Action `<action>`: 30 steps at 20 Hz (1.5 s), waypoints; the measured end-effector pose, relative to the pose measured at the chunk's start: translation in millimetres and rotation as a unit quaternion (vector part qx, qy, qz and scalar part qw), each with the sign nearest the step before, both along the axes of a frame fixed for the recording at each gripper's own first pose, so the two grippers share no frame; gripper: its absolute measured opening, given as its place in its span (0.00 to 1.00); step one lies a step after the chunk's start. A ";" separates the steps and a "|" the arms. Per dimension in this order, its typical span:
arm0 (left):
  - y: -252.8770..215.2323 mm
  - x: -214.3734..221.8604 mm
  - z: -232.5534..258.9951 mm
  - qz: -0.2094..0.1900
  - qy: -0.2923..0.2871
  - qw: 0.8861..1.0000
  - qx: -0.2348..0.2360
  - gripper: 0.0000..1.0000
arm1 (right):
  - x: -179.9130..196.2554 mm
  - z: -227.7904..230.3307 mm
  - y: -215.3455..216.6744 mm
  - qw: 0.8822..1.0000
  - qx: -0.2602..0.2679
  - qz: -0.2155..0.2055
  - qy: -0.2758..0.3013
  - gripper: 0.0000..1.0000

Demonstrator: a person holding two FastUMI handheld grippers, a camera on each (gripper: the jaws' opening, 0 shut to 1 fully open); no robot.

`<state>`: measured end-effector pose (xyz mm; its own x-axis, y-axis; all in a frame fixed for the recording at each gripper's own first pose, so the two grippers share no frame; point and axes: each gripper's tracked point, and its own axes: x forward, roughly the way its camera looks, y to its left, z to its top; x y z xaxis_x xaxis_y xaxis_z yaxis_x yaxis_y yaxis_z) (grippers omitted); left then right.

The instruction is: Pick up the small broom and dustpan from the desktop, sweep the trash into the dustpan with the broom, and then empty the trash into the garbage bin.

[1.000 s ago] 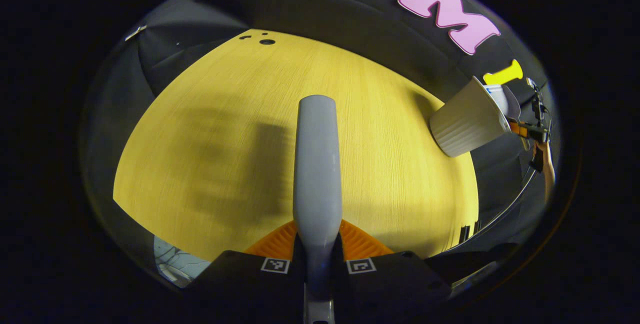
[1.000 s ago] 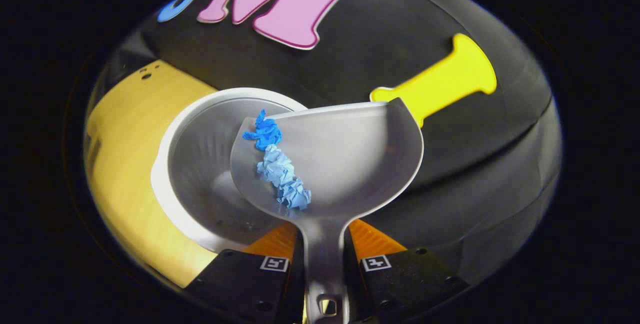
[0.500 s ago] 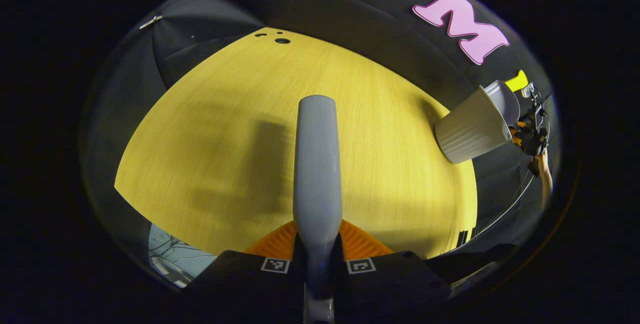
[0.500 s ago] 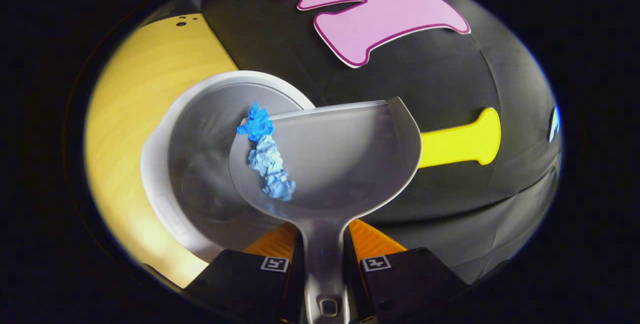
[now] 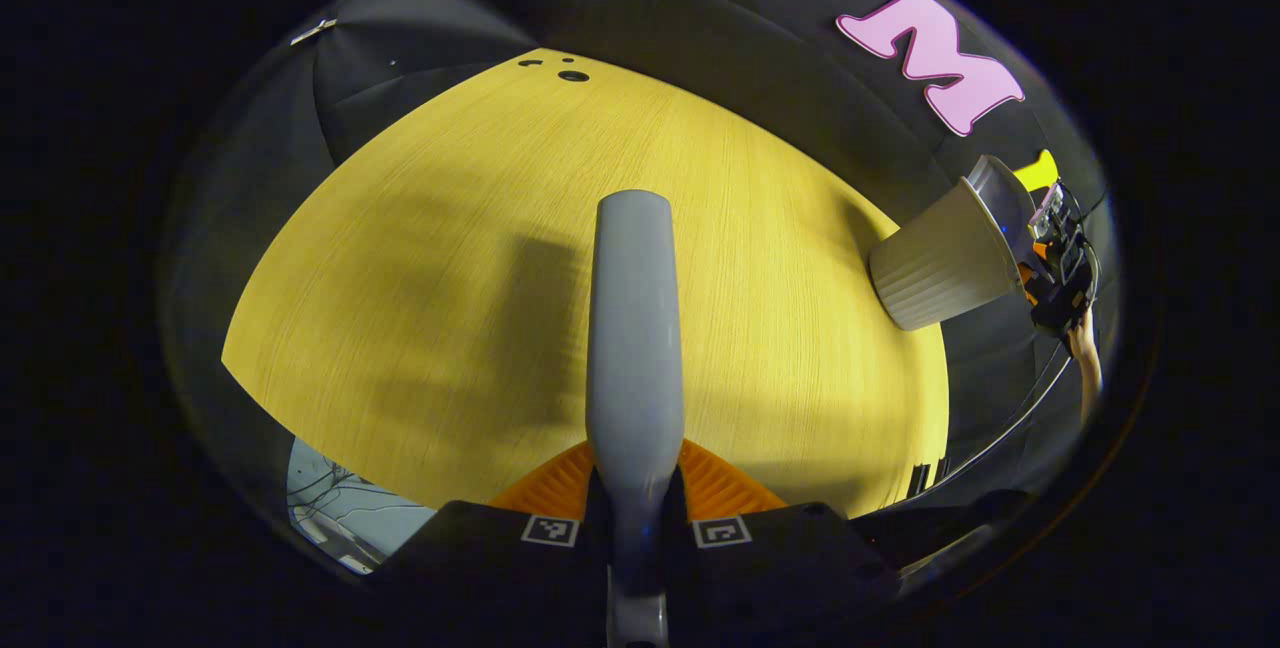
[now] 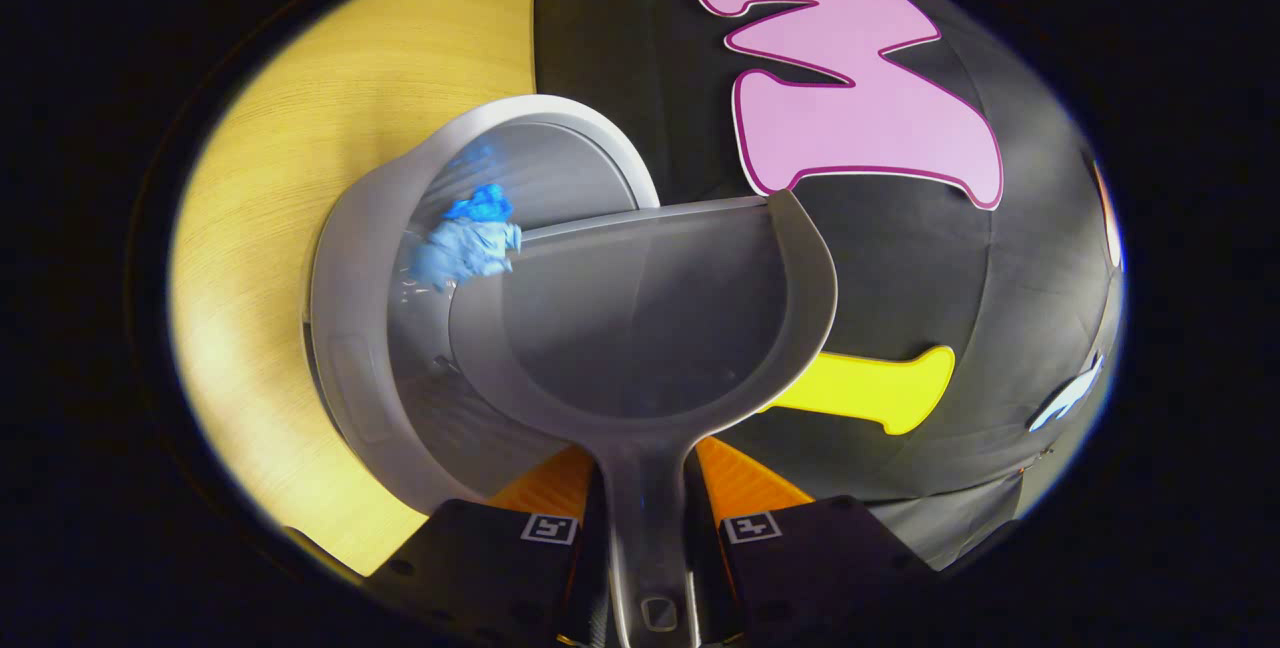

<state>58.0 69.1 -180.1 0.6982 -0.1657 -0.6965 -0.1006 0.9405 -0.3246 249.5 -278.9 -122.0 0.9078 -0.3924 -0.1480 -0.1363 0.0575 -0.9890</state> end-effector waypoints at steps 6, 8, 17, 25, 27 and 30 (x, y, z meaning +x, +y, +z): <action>6.8 -0.6 -1.5 0.005 0.001 1.000 -0.003 0.27 | -1.4 -1.4 -1.9 1.000 0.005 -0.002 0.006 0.38; 10.3 -2.3 -0.9 0.009 0.000 1.000 -0.005 0.27 | -0.7 -1.7 -3.3 1.000 0.022 -0.007 0.008 0.38; 20.5 -8.6 4.8 0.031 -0.003 1.000 -0.004 0.27 | -7.2 -8.3 -12.5 0.968 0.237 -0.086 -0.001 0.38; 13.0 -12.2 22.9 0.039 -0.016 0.999 0.002 0.31 | -8.9 -2.5 -14.5 0.865 0.479 -0.141 -0.049 0.39; 11.0 -10.2 28.7 0.035 -0.022 0.999 0.000 0.31 | -8.2 -4.4 -12.1 0.844 0.513 -0.145 -0.062 0.38; 9.9 -3.3 35.2 0.021 -0.029 0.999 0.009 0.27 | -2.4 3.0 1.4 0.809 0.568 -0.131 -0.072 0.38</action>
<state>54.7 79.0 -144.9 0.7434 -0.1225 -0.6576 -0.1223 0.9416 -0.3136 247.1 -277.6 -119.0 0.8556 -0.2588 -0.4483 0.1399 0.9494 -0.2811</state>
